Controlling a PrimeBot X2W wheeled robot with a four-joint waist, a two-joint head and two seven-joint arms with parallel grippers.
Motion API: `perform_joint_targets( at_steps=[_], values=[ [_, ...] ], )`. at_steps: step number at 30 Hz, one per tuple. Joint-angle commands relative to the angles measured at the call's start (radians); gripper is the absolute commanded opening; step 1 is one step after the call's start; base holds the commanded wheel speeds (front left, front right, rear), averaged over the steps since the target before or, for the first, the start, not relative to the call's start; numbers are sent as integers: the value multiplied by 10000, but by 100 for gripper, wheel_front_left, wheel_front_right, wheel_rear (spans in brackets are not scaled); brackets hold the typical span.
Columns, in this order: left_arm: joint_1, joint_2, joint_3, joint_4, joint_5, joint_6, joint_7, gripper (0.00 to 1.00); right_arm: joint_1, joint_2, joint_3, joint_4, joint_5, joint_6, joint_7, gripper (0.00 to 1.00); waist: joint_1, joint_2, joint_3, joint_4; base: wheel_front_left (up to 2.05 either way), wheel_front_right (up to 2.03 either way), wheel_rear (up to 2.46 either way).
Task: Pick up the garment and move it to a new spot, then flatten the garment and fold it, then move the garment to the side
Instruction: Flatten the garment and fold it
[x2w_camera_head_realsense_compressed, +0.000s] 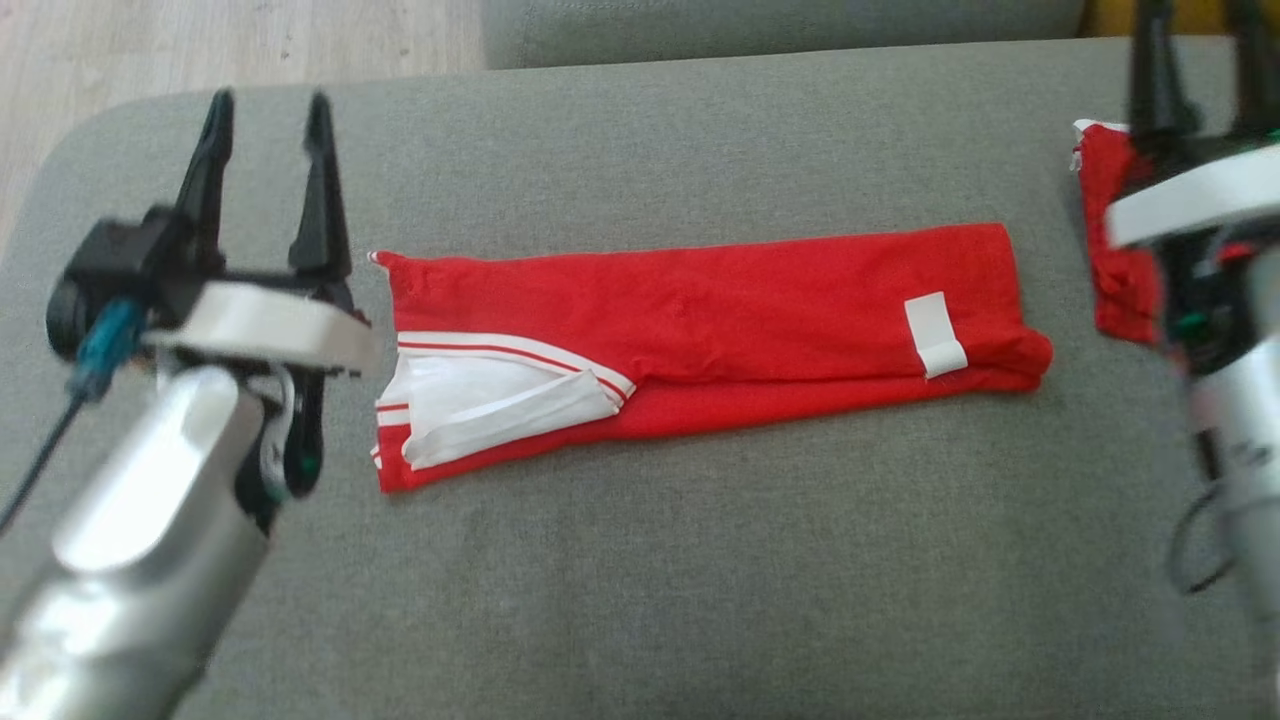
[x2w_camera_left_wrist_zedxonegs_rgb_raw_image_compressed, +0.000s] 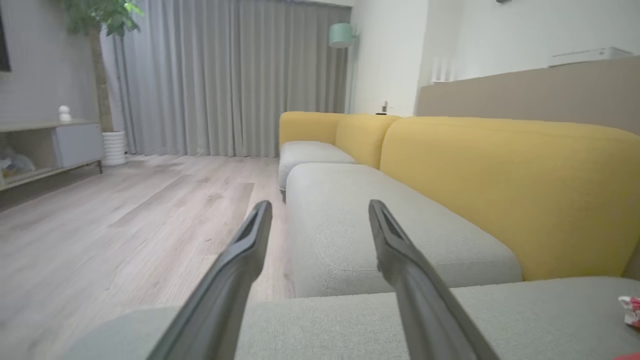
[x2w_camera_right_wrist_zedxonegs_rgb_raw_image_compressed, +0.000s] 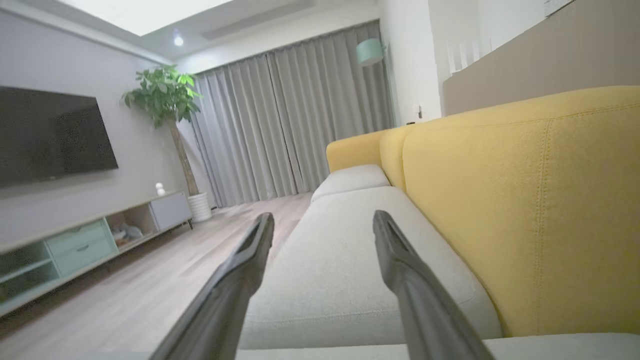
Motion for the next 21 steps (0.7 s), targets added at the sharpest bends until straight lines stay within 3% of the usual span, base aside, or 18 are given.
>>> perform_joint_targets(
  at_steps=[1, 5, 9, 14, 16, 21],
  values=[
    [-13, 219, 760, -403, 129, 152, -98, 100, 279, 281, -132, -487, -268, 67, -136, 100, 0, 0, -23, -15, 0, 0, 0],
    [1327, -319, 1774, -930, 830, 485, -103, 100, 1380, 1748, -1027, -1343, -1482, 67, -263, 100, 0, 0, -78, -44, 0, 0, 0],
    [2643, -903, 2430, -1179, 1852, 428, -104, 100, 2738, 2831, -1695, -2108, -2477, 67, -278, 100, 0, 0, -152, 14, 0, 0, 0],
    [3906, -1853, 3303, -1176, 2648, 60, -105, 100, 4286, 3106, -1866, -2597, -2919, 67, -280, 100, 0, 0, -226, 126, 0, 0, 0],
    [4401, -2295, 3727, -1001, 3054, -303, -105, 100, 4853, 3115, -1629, -2678, -2764, 67, -281, 100, 0, 0, -240, 157, 0, 0, 0],
    [4599, -2789, 4308, -734, 3666, -898, -106, 100, 5107, 3118, -1451, -2748, -2829, 67, -282, 100, 0, 0, -174, 181, 0, 0, 0]
  ],
)
